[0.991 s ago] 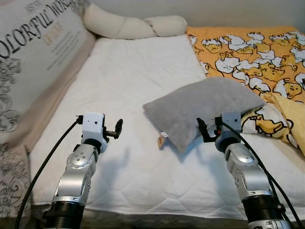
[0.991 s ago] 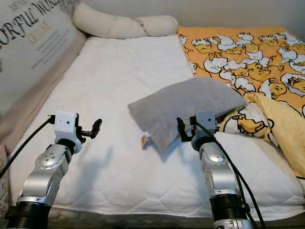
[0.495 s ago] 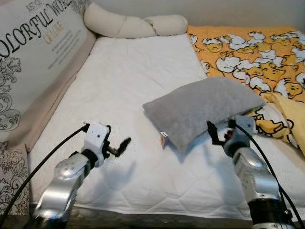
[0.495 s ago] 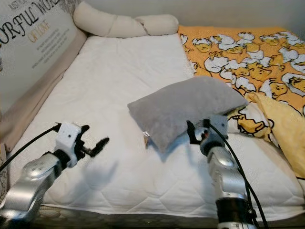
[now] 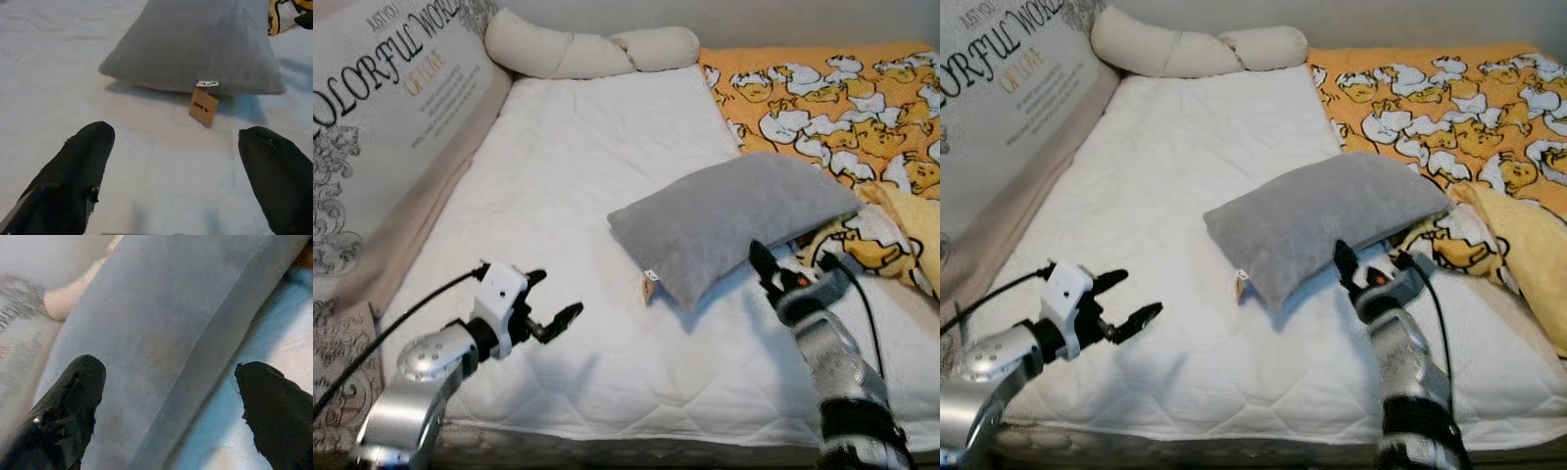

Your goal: Clean up the room

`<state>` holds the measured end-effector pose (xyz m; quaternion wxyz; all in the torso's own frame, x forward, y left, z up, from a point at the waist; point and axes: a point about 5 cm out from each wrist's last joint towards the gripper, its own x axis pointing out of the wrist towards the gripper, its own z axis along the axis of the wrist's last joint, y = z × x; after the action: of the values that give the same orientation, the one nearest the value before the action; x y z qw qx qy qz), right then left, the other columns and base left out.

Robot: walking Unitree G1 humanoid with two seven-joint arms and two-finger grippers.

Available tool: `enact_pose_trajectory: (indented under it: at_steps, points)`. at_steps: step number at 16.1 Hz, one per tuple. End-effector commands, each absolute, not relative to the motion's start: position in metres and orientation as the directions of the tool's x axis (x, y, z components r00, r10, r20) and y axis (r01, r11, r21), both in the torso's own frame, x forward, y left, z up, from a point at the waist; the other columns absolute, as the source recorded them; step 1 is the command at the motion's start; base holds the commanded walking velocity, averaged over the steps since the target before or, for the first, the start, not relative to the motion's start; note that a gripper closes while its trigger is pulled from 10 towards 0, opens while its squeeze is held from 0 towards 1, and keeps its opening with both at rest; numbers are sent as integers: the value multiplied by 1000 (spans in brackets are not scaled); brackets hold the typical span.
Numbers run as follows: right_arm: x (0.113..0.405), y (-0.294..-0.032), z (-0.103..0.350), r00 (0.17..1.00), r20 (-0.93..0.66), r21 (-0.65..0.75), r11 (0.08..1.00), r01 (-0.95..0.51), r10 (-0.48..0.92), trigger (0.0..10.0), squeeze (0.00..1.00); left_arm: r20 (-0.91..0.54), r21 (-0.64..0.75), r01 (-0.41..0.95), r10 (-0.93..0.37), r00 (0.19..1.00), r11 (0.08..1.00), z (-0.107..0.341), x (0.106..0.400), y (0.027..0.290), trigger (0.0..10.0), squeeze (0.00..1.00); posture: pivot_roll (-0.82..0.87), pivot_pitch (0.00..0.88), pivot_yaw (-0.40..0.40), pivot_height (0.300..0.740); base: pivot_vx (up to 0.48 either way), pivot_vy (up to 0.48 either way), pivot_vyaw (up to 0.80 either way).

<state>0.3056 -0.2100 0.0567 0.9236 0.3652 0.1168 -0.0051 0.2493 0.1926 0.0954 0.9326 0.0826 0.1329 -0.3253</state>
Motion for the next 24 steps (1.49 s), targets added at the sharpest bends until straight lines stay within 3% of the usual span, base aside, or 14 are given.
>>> enact_pose_trajectory:
  at_steps: [1, 5, 10, 12, 13, 14, 16, 19, 24]
  points:
    - [314, -207, 54, 973, -215, 721, 686, 103, 81, 10000, 1000, -309, 75, 628, -580, 754, 775, 100, 253, 202, 10000, 0, -23, 0, 107, 740, 0, 0, 0]
    - [331, -195, 47, 955, -275, 831, 526, 179, 110, 10000, 1000, -304, 77, 653, -606, 735, 754, 113, 258, 213, 10000, 0, 3, 0, 100, 740, 0, 0, 0]
    - [347, -180, 58, 954, -266, 878, 443, 180, 139, 10000, 1000, -287, 60, 650, -611, 738, 757, 127, 261, 228, 10000, 0, 33, 0, 82, 740, 0, 0, 0]
    - [345, -174, 50, 915, -376, 785, 575, 230, 148, 10000, 0, -276, 68, 639, -601, 750, 766, 135, 268, 236, 10000, 0, 32, 0, 81, 740, 0, 0, 0]
    - [344, -173, 49, 908, -393, 766, 599, 233, 149, 7765, 0, -276, 71, 640, -602, 750, 765, 136, 270, 237, 10000, 0, 32, 0, 82, 740, 0, 0, 0]
    - [344, -173, 47, 899, -416, 746, 616, 254, 134, 0, 0, -274, 82, 645, -604, 748, 760, 139, 275, 238, 10000, 0, 27, 0, 86, 740, 0, 0, 0]
    - [345, -170, 49, 904, -403, 768, 591, 247, 146, 0, 0, -273, 85, 671, -631, 726, 736, 145, 284, 235, 10000, 0, 23, 0, 91, 740, 0, 0, 0]
    - [347, -172, 51, 909, -405, 758, 592, 272, 100, 0, 0, -334, 56, 758, -704, 627, 649, 137, 285, 220, 10000, 0, 10, 0, 104, 740, 0, 0, 0]
    - [347, -174, 50, 910, -404, 740, 618, 266, 93, 0, 0, -305, 37, 800, -755, 580, 599, 138, 297, 202, 10000, 0, 10, 0, 101, 740, 0, 0, 0]
